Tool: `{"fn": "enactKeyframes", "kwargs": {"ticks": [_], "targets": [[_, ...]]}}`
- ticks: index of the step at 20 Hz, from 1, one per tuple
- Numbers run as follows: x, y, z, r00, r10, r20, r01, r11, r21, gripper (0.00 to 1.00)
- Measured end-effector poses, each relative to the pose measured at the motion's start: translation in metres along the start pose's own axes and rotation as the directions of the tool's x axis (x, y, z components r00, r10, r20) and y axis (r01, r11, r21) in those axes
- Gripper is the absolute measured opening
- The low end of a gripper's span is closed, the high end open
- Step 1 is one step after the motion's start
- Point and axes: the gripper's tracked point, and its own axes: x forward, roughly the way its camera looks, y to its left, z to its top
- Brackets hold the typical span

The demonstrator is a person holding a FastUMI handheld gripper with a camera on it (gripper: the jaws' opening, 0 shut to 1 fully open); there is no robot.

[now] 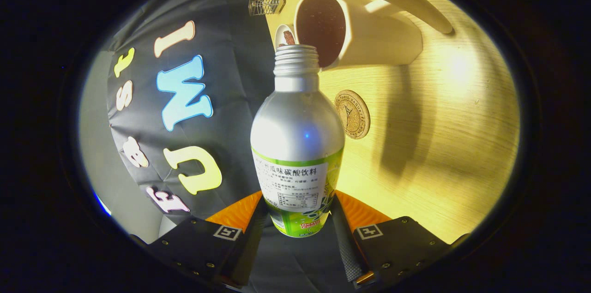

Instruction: Take the bottle from table, then pour the juice into the cup, finally place the bottle on the coaster

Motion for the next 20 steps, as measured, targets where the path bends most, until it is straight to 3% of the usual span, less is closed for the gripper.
{"fn": "enactKeyframes", "kwargs": {"ticks": [20], "targets": [[-0.002, 0.021, -0.001, 1.0, 0.012, -0.007, -0.011, 0.994, 0.108, 0.75]]}}
